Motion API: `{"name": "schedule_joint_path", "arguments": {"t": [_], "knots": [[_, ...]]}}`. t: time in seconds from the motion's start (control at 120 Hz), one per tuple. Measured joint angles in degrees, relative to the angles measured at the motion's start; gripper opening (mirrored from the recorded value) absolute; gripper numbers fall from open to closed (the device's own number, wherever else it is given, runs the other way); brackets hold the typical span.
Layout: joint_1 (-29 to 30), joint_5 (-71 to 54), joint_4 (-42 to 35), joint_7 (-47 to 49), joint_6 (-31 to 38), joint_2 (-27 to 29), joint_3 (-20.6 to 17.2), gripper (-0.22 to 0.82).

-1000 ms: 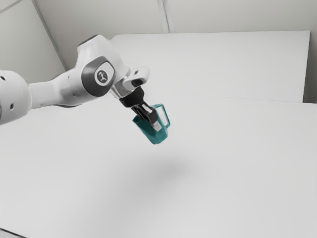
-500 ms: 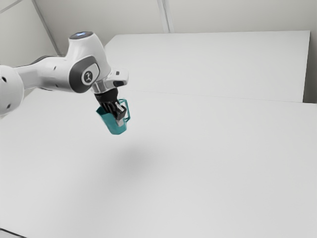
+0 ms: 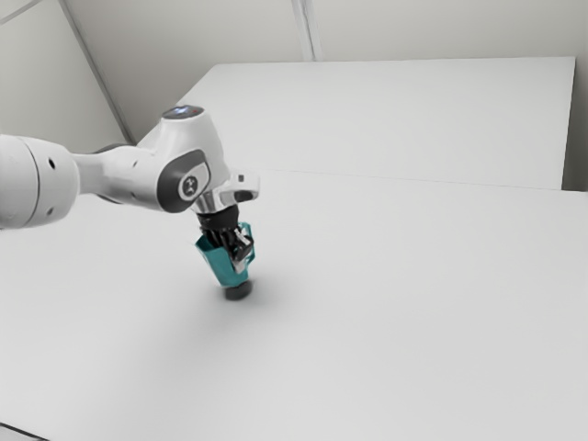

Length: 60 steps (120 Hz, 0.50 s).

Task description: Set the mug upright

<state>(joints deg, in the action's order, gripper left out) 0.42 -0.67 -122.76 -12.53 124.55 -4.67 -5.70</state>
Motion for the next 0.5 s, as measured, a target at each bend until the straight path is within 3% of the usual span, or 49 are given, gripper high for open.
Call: {"name": "schedule_joint_path", "arguments": {"t": [0.342, 0.433, 0.5], "knots": [[-0.8, 0.0, -0.1, 2.1, 1.8, -3.4, 0.0, -0.16], [-0.8, 0.3, -0.1, 2.3, 2.0, -3.7, 0.0, -0.10], [-0.9, 0.5, -0.1, 2.3, 2.0, -3.4, -0.1, 0.04]]}}
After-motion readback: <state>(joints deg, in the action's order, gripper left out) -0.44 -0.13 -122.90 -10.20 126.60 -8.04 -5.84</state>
